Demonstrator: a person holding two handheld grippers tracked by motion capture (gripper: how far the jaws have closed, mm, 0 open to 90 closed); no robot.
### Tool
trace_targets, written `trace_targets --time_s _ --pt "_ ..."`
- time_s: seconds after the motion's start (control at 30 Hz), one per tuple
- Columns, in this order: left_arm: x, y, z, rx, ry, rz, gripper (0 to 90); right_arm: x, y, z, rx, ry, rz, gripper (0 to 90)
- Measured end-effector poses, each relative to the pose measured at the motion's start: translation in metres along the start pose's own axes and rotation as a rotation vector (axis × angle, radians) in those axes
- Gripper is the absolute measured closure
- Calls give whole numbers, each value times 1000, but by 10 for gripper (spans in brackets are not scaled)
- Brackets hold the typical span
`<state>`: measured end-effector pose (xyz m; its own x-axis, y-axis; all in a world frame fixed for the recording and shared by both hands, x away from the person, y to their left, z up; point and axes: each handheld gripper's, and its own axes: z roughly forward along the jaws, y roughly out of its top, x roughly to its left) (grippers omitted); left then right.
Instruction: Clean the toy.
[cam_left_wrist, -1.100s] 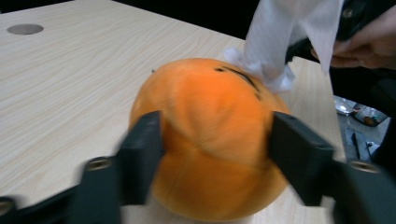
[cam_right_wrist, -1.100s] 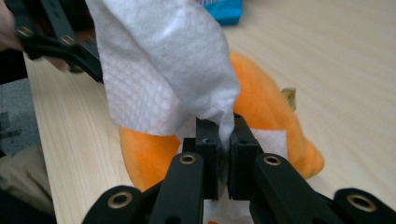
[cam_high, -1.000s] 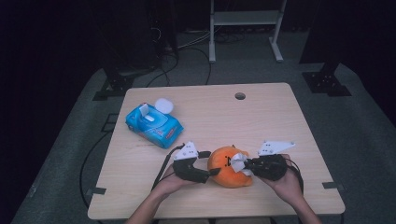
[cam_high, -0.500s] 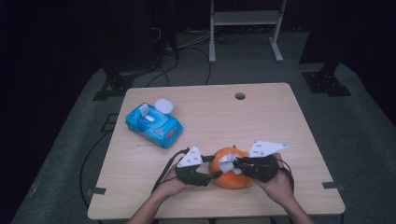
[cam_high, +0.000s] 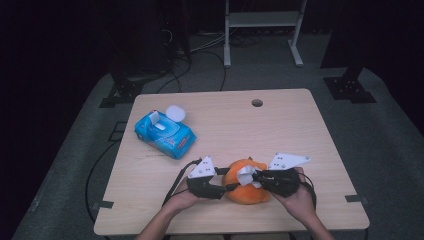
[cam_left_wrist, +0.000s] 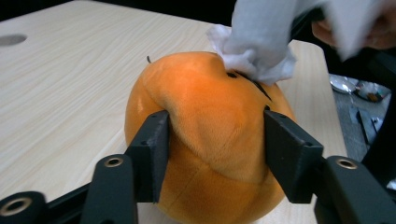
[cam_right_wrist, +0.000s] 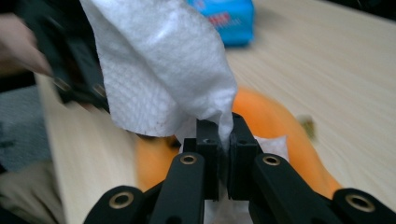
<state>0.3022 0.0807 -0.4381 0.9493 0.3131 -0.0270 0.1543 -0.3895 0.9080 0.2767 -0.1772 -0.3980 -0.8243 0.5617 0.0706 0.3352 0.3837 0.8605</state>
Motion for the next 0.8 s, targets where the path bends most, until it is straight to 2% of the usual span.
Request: trace_targets --time_s 0.03,0.1,0.13,0.2,0.23,0.27,0.3,0.4,0.43,0.47,0.5,0.53,0.57,0.63,0.67,0.7,0.8 --pt "-2 1 1 6 0 15 441 4 3 1 -6 14 -20 852" --pt "-2 1 0 11 2 24 440 10 8 4 10 -28 -79 851" --pt "0 0 -1 11 2 17 437 8 9 4 10 -36 -78 851" --pt "3 -2 -2 1 -5 -33 409 -3 5 3 10 -60 -42 850" --pt "6 -2 -2 -12 -22 -77 375 -8 1 3 18 -57 -8 849" --pt "6 -2 -2 -12 -22 -77 332 -8 1 3 18 -57 -8 849" --pt "8 0 -2 -23 -26 -134 294 -16 -8 5 14 -24 57 849" --pt "6 2 0 -14 -16 -129 314 -14 -12 8 19 -6 63 850" --pt "4 2 1 1 -9 -110 341 -6 -9 10 29 -3 38 851" --pt "3 2 1 10 2 -92 341 -6 -9 10 29 -3 38 851" --pt "0 2 0 15 13 -56 402 -1 -6 10 23 -11 20 851" --pt "0 2 0 15 13 -56 423 -1 -6 10 23 -11 20 851" --pt "-3 3 0 11 5 -22 436 4 0 6 -5 7 6 852" --pt "-9 5 2 18 -6 35 452 11 6 6 -27 29 -17 851" --pt "-9 5 2 18 -6 35 459 11 6 6 -27 29 -17 851" --pt "-14 6 3 33 0 81 463 18 9 10 -14 -9 -71 848" --pt "-14 6 2 32 4 84 465 15 9 11 -14 -21 -57 848"
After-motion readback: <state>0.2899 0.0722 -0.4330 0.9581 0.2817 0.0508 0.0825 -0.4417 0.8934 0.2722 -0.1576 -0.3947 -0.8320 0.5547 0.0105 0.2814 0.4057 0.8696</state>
